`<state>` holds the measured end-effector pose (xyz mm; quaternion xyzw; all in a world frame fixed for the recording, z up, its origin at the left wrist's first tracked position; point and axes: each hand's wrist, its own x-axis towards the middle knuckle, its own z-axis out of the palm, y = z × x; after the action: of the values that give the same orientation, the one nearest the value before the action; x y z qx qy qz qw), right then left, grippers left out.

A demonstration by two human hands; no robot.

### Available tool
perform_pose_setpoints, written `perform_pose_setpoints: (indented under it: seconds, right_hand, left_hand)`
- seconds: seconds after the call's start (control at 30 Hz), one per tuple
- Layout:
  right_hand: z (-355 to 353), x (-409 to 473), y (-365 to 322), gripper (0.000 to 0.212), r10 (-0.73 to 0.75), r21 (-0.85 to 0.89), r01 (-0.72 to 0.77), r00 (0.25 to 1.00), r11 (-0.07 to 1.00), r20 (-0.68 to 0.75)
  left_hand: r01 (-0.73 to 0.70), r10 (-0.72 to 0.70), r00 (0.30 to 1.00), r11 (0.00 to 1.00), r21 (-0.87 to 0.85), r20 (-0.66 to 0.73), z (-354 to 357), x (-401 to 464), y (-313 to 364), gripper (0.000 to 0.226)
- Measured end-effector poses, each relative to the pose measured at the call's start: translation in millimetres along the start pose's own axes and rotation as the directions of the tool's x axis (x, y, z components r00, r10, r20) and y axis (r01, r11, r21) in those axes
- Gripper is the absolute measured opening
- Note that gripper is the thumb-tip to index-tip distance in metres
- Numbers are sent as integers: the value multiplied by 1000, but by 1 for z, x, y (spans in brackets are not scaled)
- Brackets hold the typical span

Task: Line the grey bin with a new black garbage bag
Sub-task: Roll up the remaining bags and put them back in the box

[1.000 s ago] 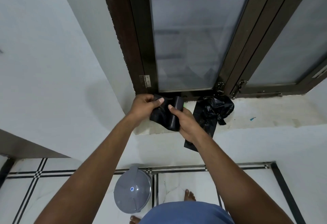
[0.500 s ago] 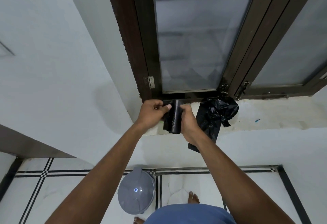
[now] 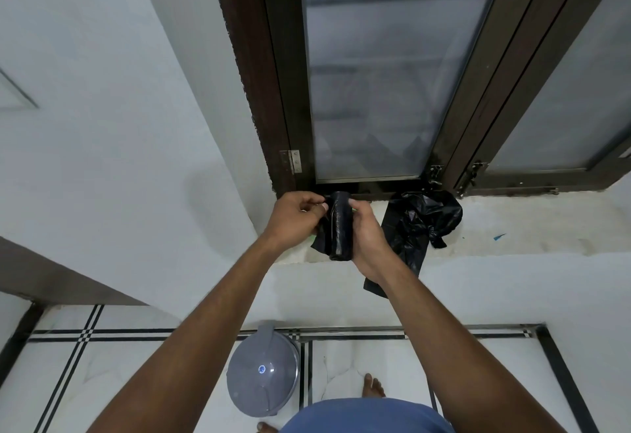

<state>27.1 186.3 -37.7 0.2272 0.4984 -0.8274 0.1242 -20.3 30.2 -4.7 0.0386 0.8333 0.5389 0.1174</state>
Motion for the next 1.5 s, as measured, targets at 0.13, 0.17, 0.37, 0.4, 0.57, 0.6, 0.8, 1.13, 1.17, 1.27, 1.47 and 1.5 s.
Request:
perform_pose_setpoints:
  seconds: [0.13,0.17,0.37,0.4,0.57,0.6,0.8,1.13,1.17,1.27,1.47,1.5]
  right_hand:
    - [-3,4,2,44,0,-23,-1,998,1000,-63]
    - [-1,2,2,37,-2,-31,0,998,1000,-56]
    - [-3,-4,2,24,-8,-58,10,999,998,47]
    - [-3,-5,3,29,-4,-62,7,999,998,51]
    - [0,-11,4,37,-19,-71,27,995,997,100]
    - [0,-10,5,39,-26,-54,31,995,998,101]
    - [0,-16,6,50,-47,26,45,995,999,93]
    - [-15,-18,-3,44,-102,-259,113,993,959,53]
    - [-15,-18,-3,41,-120,-248,127,992,960,46]
    - [-13,-15,0,37,-191,-157,187,982,970,-9]
    - [-14,-12,-1,41,-183,24,182,981,983,66]
    - [-16,-12,-3,40,-170,17,169,981,985,89]
  left_hand:
    - [0,0,1000,1000,-14,4,-2,-2,1,18]
    - [0,0,1000,1000,-17,3,-3,-3,2,17]
    - [97,-93,987,995,-31,134,-19,-9,3,26]
    - [106,-100,980,994,-28,172,-22,-11,1,26]
    - [60,-96,932,992,113,349,-33,-19,-9,64]
    - [39,-91,919,989,141,383,-36,-21,-11,67]
    - [-61,16,959,987,150,281,-46,-19,-28,45]
    - [-131,102,977,980,149,186,-46,-22,-33,35]
    - [-145,121,984,971,190,133,-43,-23,-33,32]
    - [-59,77,996,955,291,-51,-37,-28,-26,26]
    - [402,-323,860,906,-134,395,-37,-32,-21,79]
    - [398,-259,861,879,-262,439,-37,-32,-23,79]
